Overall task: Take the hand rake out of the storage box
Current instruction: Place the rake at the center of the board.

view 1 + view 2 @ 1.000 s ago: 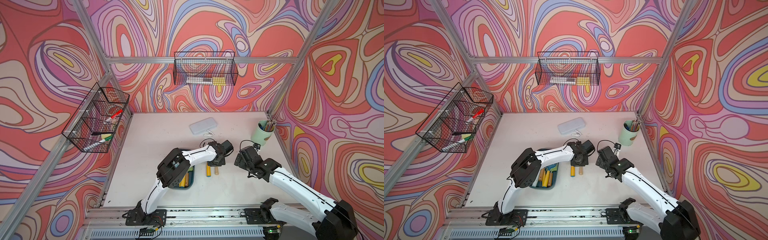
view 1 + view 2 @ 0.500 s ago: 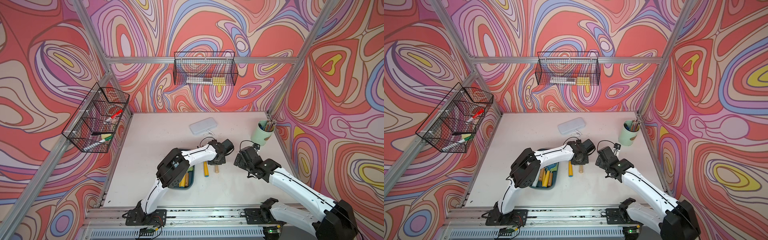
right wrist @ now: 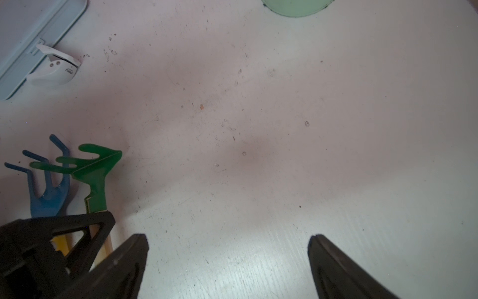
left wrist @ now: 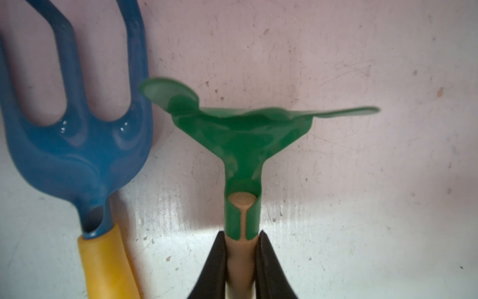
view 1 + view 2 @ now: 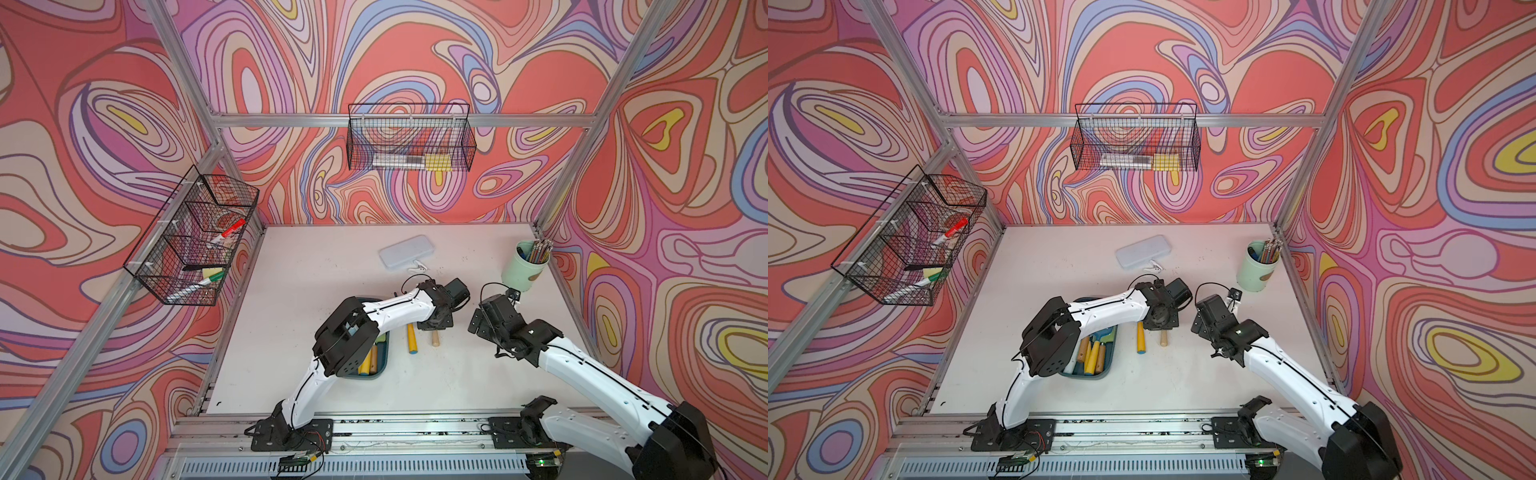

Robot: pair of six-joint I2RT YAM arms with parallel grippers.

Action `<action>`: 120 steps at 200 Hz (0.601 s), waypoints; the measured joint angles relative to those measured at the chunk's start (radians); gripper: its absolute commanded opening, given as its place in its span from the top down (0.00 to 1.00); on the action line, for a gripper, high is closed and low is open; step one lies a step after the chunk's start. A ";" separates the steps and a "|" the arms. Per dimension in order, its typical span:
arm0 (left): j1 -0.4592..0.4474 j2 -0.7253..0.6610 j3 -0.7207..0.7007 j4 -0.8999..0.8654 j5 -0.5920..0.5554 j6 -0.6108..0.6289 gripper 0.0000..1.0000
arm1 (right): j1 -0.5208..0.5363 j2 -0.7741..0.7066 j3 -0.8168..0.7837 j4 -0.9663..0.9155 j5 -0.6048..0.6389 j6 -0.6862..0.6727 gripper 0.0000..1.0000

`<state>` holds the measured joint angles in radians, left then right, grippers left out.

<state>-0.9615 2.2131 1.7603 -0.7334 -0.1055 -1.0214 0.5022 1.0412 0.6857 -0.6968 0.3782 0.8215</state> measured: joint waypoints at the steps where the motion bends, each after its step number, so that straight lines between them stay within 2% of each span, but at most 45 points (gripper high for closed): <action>1: 0.000 0.000 0.000 0.000 0.000 0.000 0.87 | 0.000 0.000 0.000 0.000 0.000 0.000 0.02; 101: 0.012 0.014 -0.013 0.001 0.055 -0.053 0.87 | 0.000 0.002 -0.001 0.011 -0.005 -0.001 0.02; 120: 0.012 0.015 -0.013 0.001 0.055 -0.053 0.82 | 0.000 0.002 -0.001 0.013 -0.006 -0.001 0.02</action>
<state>-0.9493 2.2284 1.7470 -0.7322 -0.0505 -1.0740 0.5022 1.0431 0.6849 -0.6838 0.3725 0.8207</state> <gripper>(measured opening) 0.198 0.983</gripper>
